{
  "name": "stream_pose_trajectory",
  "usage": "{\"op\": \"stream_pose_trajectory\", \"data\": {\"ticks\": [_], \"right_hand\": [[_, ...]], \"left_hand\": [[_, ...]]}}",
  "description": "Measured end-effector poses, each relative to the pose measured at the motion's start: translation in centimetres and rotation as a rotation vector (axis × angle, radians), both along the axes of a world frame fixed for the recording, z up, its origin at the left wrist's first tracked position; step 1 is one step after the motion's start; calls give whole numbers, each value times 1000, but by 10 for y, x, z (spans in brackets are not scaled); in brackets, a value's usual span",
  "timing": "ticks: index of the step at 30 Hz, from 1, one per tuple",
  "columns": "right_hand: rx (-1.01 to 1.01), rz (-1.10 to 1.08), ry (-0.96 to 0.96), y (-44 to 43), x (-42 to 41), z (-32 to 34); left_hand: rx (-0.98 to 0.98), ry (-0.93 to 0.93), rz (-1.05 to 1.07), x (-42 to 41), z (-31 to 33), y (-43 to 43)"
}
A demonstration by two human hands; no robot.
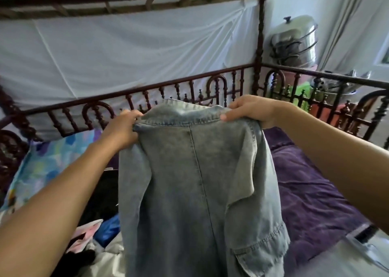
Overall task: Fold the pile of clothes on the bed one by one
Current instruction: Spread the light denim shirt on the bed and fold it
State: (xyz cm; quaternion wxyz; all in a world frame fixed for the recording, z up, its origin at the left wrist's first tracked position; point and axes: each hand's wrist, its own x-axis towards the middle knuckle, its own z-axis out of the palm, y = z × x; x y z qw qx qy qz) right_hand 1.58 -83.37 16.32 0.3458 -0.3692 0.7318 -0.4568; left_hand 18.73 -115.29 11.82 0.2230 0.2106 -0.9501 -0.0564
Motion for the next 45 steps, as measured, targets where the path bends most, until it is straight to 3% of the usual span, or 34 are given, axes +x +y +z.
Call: {"op": "stream_pose_trajectory", "data": {"ticks": [2, 4, 6, 8, 11, 13, 15, 17, 20, 22, 26, 31, 32, 35, 39, 42, 45], "right_hand": [[26, 34, -27, -4, 2, -2], [35, -11, 51, -7, 4, -7], [44, -68, 210, -11, 3, -9], [33, -149, 357, -19, -2, -4], [34, -315, 649, -40, -19, 18], [138, -400, 914, -57, -24, 41], [149, -470, 1023, -75, -26, 65], [26, -464, 935, -96, -29, 83], [-237, -404, 581, -119, -33, 85], [-301, -394, 432, -121, -44, 68], [-248, -426, 255, -100, -90, -2], [-215, -632, -192, -46, -171, -123], [-182, -660, -212, -33, -190, -147], [73, -668, -31, 6, -247, -219], [425, -481, 244, 61, -327, -305], [646, -326, 305, 99, -381, -366], [724, -283, 281, 124, -421, -421]], "left_hand": [[118, 232, 152, 0, -4, -8], [445, 349, 200, 2, -7, -8], [864, 356, 92, 4, -3, -5], [1109, 370, -43, 1, 9, -3], [1074, 491, -72, -6, 43, -5], [864, 562, -21, -6, 68, -7], [704, 628, 5, 0, 91, -8], [721, 726, -43, 7, 109, -6], [813, 792, -67, 13, 114, 0], [908, 696, -105, 9, 95, 9], [965, 343, -141, -19, 18, 40], [1023, 46, -240, -86, -88, 102], [1044, -7, -252, -104, -107, 118], [1049, -190, -292, -165, -170, 166], [1059, -394, -262, -253, -264, 233], [1094, -600, -210, -309, -328, 280], [1103, -729, -145, -350, -373, 303]]}}
